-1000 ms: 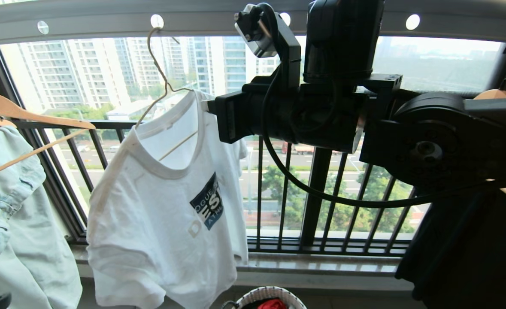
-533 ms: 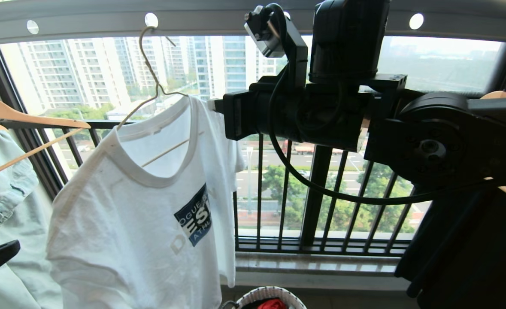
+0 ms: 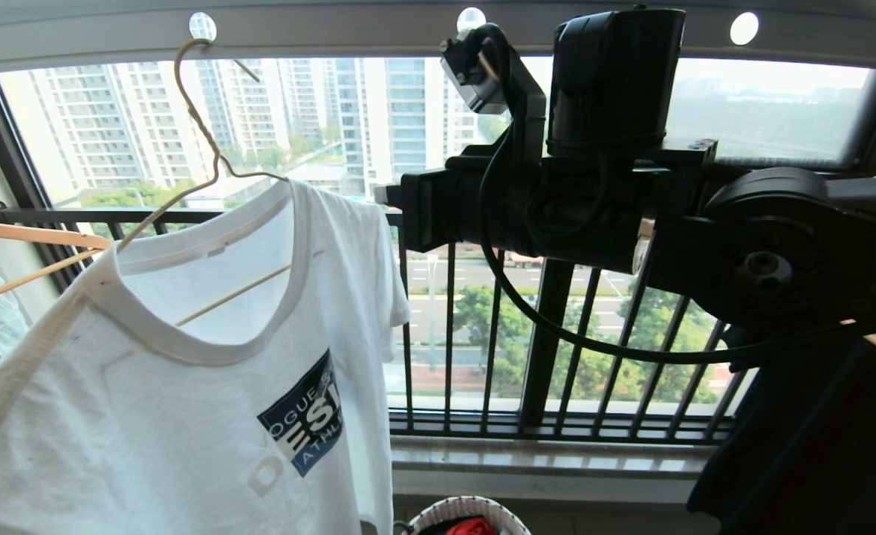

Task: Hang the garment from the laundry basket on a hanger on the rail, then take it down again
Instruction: Take the clothes off the clothes rack

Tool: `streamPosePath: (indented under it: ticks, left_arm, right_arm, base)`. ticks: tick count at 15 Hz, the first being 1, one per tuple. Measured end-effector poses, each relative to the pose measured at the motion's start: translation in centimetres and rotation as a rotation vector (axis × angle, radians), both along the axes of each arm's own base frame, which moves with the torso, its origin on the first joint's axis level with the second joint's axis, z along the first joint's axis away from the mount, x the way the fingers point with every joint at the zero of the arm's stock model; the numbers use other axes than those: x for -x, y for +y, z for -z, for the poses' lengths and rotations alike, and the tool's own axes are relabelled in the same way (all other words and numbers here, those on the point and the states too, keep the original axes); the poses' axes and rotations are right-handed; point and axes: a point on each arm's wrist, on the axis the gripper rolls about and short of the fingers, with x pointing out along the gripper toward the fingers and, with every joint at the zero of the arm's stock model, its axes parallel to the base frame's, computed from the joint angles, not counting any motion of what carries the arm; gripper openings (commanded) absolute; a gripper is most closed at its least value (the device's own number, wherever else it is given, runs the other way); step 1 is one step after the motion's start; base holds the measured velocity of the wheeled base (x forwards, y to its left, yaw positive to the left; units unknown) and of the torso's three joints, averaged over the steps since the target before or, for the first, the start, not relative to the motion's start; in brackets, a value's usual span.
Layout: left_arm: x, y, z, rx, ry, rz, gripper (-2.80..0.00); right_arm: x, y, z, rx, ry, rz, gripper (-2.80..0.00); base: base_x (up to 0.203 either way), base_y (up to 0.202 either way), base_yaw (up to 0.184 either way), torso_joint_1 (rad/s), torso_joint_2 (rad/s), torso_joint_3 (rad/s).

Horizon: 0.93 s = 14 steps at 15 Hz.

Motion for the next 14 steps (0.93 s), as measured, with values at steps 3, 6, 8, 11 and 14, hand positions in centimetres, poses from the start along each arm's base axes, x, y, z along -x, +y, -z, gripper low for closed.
streamPosePath:
  ticks: [3,6,8,11,14]
  left_arm:
    - [0.5,0.1,1.1,-0.052,0.178,-0.007,-2.80]
    - [0.4,0.1,0.9,-0.063,0.214,-0.007,0.00]
    - [0.7,0.2,0.8,-0.071,0.236,-0.002,0.00]
    - [1.0,0.3,1.2,-0.083,0.273,-0.003,0.00]
    - [0.9,0.3,2.1,-0.106,0.297,-0.029,0.00]
  right_arm:
    - [0.0,-0.3,0.1,0.004,0.006,0.009,-2.80]
    - [-0.2,-0.3,0.3,0.009,0.010,0.013,-2.80]
    - [-0.5,-0.4,0.5,0.012,0.014,0.019,-2.80]
    - [-0.7,-0.2,0.9,0.018,0.021,0.020,-2.80]
    - [-0.9,-0.1,1.3,0.023,0.029,0.021,-2.80]
  base:
    - [0.000,0.000,0.000,0.000,0.00,0.000]
    - [0.000,0.000,0.000,0.000,0.00,0.000]
    - [0.000,0.000,0.000,0.000,0.00,0.000]
    - [0.000,0.000,0.000,0.000,0.00,0.000]
    - [0.000,0.000,0.000,0.000,0.00,0.000]
